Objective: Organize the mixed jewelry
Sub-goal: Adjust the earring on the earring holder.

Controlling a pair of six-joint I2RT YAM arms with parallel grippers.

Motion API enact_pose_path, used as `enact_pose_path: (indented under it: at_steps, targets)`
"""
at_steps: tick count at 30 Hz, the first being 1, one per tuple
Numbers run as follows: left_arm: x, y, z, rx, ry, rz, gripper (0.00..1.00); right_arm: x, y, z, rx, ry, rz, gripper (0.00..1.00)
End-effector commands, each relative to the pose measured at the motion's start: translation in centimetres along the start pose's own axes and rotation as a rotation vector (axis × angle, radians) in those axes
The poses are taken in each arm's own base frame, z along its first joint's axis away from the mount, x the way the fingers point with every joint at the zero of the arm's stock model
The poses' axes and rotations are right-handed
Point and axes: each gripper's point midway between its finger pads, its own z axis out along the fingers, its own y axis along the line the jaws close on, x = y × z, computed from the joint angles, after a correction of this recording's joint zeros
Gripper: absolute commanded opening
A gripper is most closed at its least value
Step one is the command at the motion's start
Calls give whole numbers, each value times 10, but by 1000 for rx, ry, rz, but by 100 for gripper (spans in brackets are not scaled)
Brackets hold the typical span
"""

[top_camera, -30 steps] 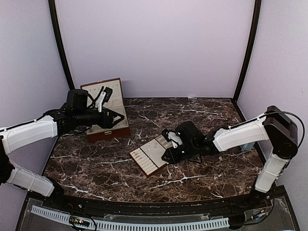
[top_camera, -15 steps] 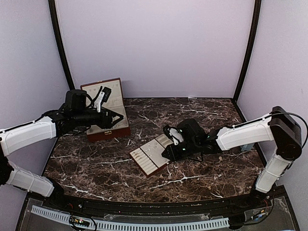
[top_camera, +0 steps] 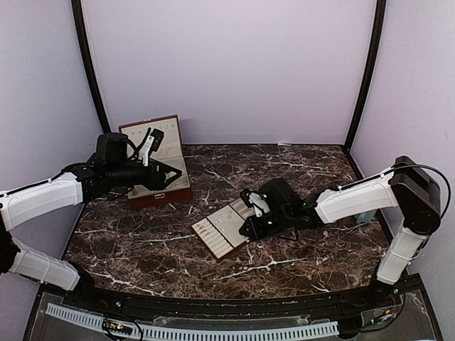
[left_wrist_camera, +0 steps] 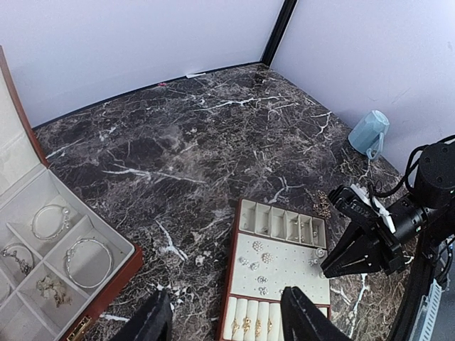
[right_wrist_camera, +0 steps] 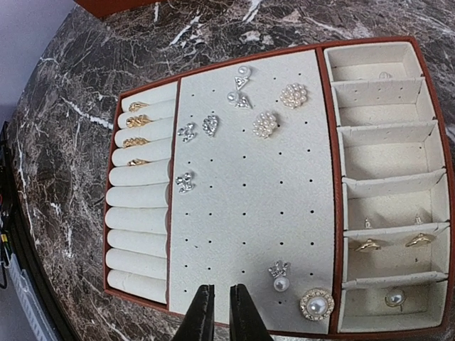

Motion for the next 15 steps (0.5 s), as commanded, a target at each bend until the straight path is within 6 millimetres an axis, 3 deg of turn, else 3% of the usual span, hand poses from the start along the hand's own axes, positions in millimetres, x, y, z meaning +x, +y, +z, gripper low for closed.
enact_pose_path:
  at_steps: [1, 15]
  targets:
    - [-2, -1, -5, -2, -18, 3, 56, 2, 4, 8, -23, 2, 5, 9]
    - [-2, -1, -5, -3, -18, 4, 56, 10, -5, 14, 5, 12, 18, 8]
